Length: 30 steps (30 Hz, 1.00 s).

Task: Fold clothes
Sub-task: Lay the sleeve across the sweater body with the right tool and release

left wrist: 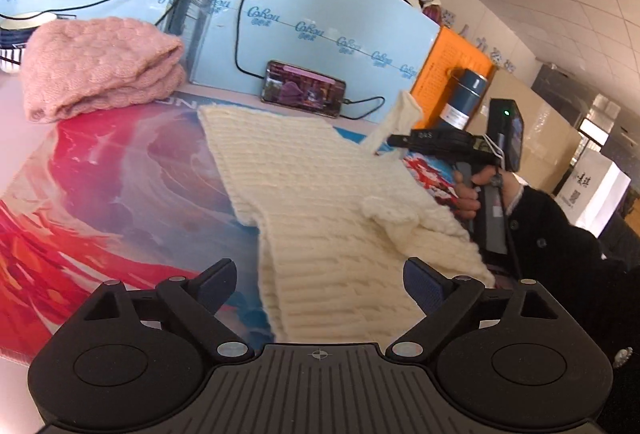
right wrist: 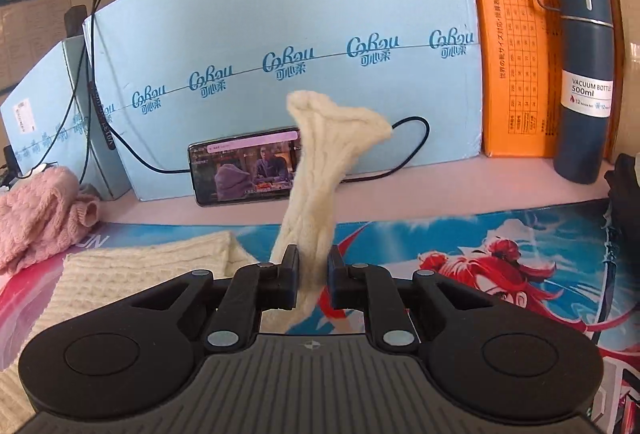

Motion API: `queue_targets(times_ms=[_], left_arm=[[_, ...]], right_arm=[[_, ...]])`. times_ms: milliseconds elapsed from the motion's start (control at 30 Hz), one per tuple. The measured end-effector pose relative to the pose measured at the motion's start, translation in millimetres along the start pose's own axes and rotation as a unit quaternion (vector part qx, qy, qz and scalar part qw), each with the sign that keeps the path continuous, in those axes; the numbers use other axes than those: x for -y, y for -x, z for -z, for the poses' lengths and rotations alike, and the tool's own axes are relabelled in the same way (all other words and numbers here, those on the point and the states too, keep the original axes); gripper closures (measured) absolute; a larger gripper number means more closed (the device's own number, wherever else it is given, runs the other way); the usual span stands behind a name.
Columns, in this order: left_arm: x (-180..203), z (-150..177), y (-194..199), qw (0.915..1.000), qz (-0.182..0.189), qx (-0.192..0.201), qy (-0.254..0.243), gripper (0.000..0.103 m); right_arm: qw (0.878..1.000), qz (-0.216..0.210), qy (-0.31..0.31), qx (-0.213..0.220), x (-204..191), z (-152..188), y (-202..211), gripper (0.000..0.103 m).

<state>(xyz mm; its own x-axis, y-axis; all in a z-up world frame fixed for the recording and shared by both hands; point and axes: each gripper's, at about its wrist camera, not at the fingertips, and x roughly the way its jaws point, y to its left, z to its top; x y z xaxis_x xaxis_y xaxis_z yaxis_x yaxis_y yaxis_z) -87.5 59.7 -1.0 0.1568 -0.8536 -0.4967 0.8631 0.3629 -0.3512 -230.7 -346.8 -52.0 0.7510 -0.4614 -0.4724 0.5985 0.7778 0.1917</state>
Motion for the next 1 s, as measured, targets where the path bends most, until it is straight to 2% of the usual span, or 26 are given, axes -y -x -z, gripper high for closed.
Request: queue_targets(times_ms=[33,133,200,333,400,433,500,567,600,667,767,867,933,1000], left_arm=[[-3.9,-7.4,-2.0,0.9999,-0.009,0.009,0.002,0.008],[-16.5,-32.0,-17.9,0.9989,-0.035,0.029,0.009,0.006],[-25.1,-49.0,-33.4,0.9979,-0.055,0.03,0.017,0.006],[-39.3,-78.4,-69.5,0.9969,-0.075,0.018,0.014,0.006],[-44.7,-92.4,-93.4,0.9967,-0.081,0.005,0.007,0.006],[-47.5,-99.4,-106.7,0.9965,-0.084,-0.003,0.002,0.006],[-54.7,-109.8,-130.2,0.9955,-0.093,-0.017,0.009,0.006],[-60.5,-117.6,-151.2,0.9942,-0.102,-0.028,0.017,0.006],[-62.5,-120.1,-160.1,0.9936,-0.108,-0.03,0.019,0.006],[-65.2,-124.1,-173.8,0.9929,-0.112,-0.035,0.019,0.006],[-64.8,-125.0,-186.3,0.9923,-0.116,-0.041,0.012,0.006],[-54.0,-122.5,-197.0,0.9901,-0.126,-0.053,-0.034,0.007],[-45.1,-119.0,-200.8,0.9867,-0.137,-0.054,-0.069,0.017],[-37.7,-115.7,-202.0,0.9846,-0.139,-0.049,-0.095,0.037]], right_arm=[[1.0,0.0,-0.003,-0.009,3.2,1.7,-0.4,0.088],[0.999,0.0,-0.017,-0.038,11.8,4.2,3.3,0.075],[0.999,-0.003,-0.023,-0.034,17.5,5.6,16.5,0.064],[0.999,-0.027,0.01,-0.024,12.0,13.8,55.7,0.052],[0.995,-0.082,0.052,-0.014,-3.1,23.2,78.0,0.035],[0.991,-0.112,0.074,-0.009,-10.9,28.2,89.3,0.029],[0.976,-0.191,0.101,-0.014,-26.7,39.6,107.5,0.019],[0.959,-0.256,0.121,-0.032,-41.4,50.6,116.9,0.014],[0.951,-0.273,0.137,-0.044,-50.3,56.1,120.1,0.013],[0.942,-0.279,0.176,-0.061,-67.6,66.7,124.0,0.013],[0.934,-0.25,0.244,-0.071,-89.9,83.2,126.1,0.013],[0.93,-0.231,0.279,-0.069,-98.2,91.6,126.7,0.016],[0.93,-0.227,0.283,-0.065,-97.0,92.4,126.4,0.024],[0.931,-0.22,0.285,-0.057,-94.3,93.1,127.0,0.046]])
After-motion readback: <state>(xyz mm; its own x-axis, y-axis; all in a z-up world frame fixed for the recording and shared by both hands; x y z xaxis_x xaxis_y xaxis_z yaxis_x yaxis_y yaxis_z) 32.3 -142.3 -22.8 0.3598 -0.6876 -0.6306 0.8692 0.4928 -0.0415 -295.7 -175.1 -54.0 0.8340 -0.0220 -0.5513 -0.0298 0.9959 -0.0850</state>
